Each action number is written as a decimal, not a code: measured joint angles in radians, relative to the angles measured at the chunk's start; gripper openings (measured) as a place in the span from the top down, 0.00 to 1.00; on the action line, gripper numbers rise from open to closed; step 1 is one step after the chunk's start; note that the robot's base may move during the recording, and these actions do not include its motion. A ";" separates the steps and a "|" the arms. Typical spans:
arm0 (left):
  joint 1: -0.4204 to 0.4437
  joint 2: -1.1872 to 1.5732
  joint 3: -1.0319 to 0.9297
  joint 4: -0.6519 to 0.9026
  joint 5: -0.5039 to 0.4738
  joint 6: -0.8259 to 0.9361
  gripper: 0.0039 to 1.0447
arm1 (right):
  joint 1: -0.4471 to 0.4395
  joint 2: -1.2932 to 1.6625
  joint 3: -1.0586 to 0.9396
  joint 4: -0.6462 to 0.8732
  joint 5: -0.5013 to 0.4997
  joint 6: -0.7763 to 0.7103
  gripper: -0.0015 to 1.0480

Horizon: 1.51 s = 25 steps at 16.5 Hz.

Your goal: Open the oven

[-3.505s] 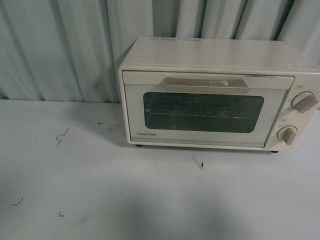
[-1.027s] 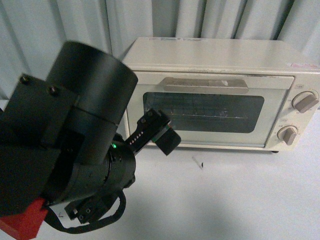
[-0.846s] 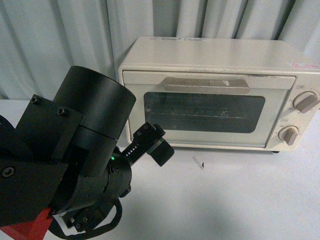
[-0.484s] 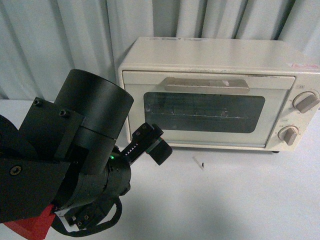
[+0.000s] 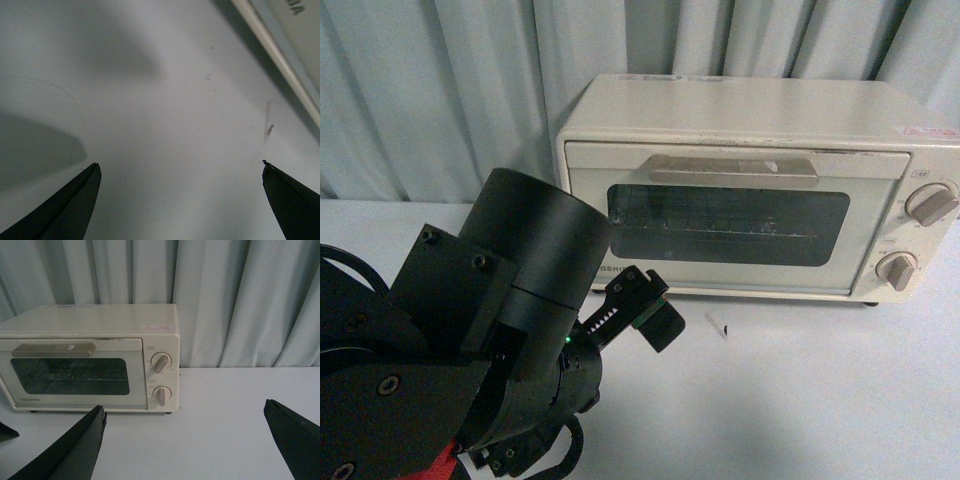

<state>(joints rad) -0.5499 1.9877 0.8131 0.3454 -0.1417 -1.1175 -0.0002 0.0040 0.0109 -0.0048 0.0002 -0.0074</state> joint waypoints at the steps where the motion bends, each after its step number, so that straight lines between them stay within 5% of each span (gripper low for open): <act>1: 0.006 0.018 0.000 -0.008 -0.002 0.000 0.06 | 0.000 0.000 0.000 0.000 0.000 0.000 0.06; 25: 0.008 -0.013 -0.021 0.049 -0.007 0.053 0.06 | 0.000 0.000 0.000 0.000 0.000 0.000 0.06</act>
<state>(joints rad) -0.5419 1.9751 0.7921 0.3943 -0.1486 -1.0649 -0.0002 0.0040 0.0109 -0.0048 0.0002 -0.0074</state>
